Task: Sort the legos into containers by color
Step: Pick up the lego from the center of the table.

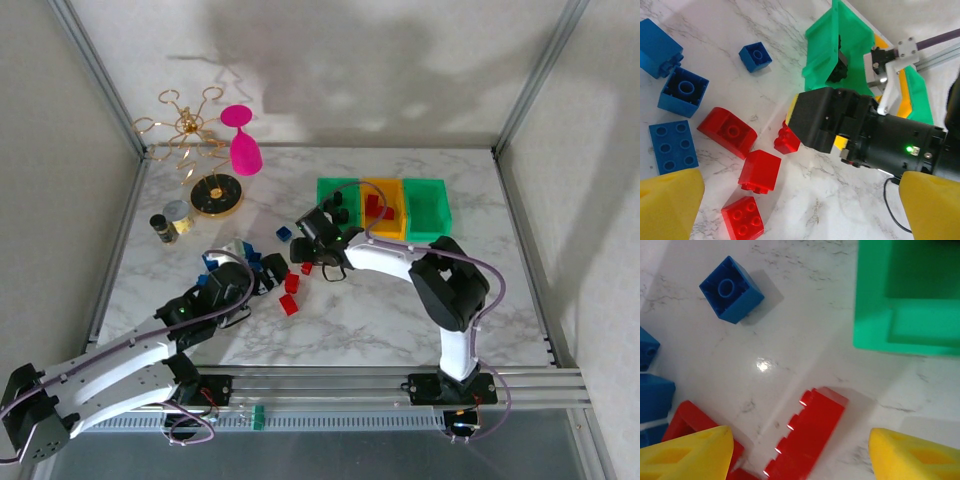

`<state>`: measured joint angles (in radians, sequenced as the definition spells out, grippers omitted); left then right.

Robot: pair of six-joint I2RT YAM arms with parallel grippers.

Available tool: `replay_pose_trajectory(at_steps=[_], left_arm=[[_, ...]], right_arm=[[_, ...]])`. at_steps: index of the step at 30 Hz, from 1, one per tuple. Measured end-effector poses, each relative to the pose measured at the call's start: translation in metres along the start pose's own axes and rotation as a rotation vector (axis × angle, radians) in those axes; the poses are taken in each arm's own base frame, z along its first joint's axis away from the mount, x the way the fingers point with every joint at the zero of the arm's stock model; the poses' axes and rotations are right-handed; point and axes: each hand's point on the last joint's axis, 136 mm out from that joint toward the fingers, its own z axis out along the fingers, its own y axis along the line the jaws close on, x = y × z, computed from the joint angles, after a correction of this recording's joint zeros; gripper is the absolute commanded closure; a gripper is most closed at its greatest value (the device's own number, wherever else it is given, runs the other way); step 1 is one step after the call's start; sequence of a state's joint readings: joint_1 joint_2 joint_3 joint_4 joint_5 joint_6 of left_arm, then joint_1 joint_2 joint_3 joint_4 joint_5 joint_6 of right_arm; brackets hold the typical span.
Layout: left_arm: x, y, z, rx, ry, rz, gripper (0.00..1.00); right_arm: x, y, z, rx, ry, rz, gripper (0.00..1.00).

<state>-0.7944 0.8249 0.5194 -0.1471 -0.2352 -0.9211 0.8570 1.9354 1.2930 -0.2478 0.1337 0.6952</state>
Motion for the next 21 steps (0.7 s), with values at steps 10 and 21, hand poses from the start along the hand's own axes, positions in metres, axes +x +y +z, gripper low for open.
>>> replay_pose_trajectory(at_steps=[10, 21], left_arm=[[-0.002, 0.003, -0.002, -0.006, -0.011, 0.000, 0.00], [0.000, 0.005, 0.000, -0.015, -0.006, 0.004, 0.00]], right_arm=[[0.009, -0.011, 0.020, 0.087, 0.019, 0.007, 0.54], [0.015, -0.021, 0.017, 0.112, 0.016, -0.001, 0.78]])
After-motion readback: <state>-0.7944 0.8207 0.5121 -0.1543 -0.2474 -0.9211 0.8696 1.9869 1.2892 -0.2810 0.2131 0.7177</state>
